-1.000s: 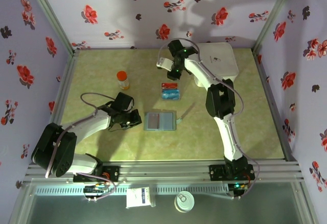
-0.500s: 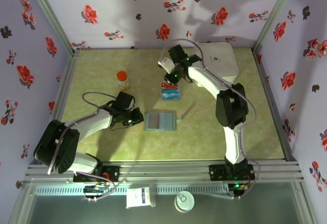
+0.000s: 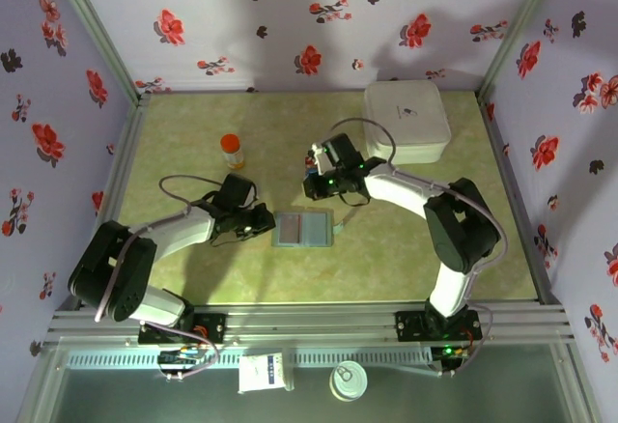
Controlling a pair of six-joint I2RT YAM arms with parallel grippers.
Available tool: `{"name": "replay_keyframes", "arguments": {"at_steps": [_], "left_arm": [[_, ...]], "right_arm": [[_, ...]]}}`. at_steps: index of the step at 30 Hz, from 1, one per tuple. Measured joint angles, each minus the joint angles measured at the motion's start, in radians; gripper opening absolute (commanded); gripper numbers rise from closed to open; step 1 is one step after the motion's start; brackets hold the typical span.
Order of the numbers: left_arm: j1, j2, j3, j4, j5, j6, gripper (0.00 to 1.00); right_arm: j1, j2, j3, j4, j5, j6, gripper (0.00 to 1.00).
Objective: Take the credit cards out of the card holder
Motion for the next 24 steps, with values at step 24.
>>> {"name": "replay_keyframes", "arguments": {"at_steps": [24], "left_arm": [[0.000,0.067,-0.042,0.087,0.032,-0.001,0.06]], "right_arm": [[0.122,-0.039,-0.201,0.216,-0.001,0.493,0.19]]}}
